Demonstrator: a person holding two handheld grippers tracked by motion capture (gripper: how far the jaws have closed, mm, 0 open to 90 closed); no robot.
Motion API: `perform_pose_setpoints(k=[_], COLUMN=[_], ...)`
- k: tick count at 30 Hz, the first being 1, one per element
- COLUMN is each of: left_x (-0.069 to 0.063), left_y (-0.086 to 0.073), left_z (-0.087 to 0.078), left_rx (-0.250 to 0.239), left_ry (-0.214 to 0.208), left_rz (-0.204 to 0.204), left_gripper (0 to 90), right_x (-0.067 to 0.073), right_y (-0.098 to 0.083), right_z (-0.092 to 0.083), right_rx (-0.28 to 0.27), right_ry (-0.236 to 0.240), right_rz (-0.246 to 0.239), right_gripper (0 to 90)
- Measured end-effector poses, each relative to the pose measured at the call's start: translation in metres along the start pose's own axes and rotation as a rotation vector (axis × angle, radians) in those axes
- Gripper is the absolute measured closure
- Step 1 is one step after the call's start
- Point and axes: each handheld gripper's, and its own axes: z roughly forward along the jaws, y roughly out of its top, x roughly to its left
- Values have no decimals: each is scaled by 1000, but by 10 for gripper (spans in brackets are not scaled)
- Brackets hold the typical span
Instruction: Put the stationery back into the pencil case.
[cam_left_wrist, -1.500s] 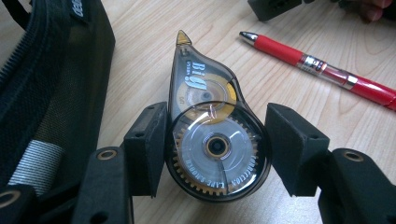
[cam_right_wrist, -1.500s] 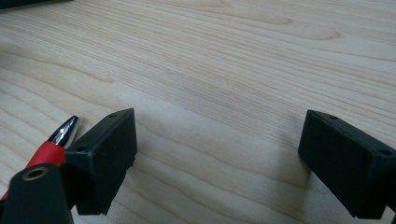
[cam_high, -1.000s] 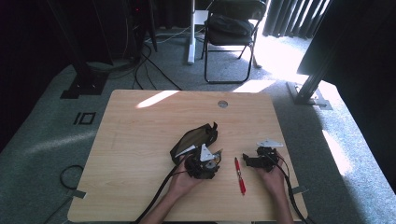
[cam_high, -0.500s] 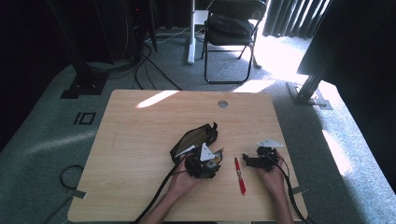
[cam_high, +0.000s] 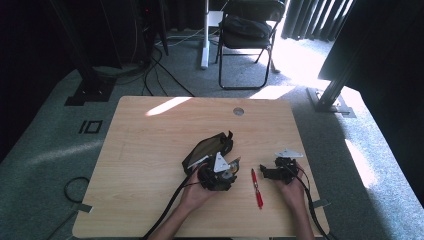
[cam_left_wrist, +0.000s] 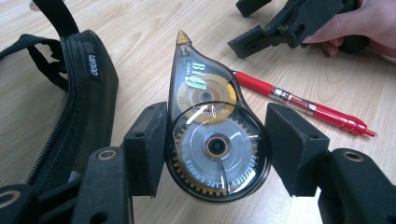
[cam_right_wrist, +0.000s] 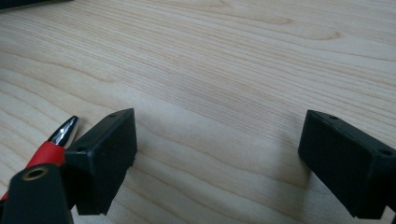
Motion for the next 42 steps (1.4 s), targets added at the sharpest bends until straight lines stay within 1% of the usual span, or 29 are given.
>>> perform_pose_setpoints(k=[9,23,27,34,42], left_x=[2,2,4,7,10], left_y=[2,7,9,11,11], left_z=[-4,-11,-14,-18,-22], left_rx=[-12,-30,-33,-48,-63], left_ry=[4,11,16,24,24], left_rz=[-4,8,14,9,10], left_gripper=[418,418,418,418,418], right_x=[0,0,0,0,0], right_y=[0,0,0,0,0], right_z=[0,0,0,0,0], right_rx=[0,0,0,0,0], right_ry=[0,0,0,0,0], right_rz=[0,1,0,-1,0], right_gripper=[113,113,113,113,113])
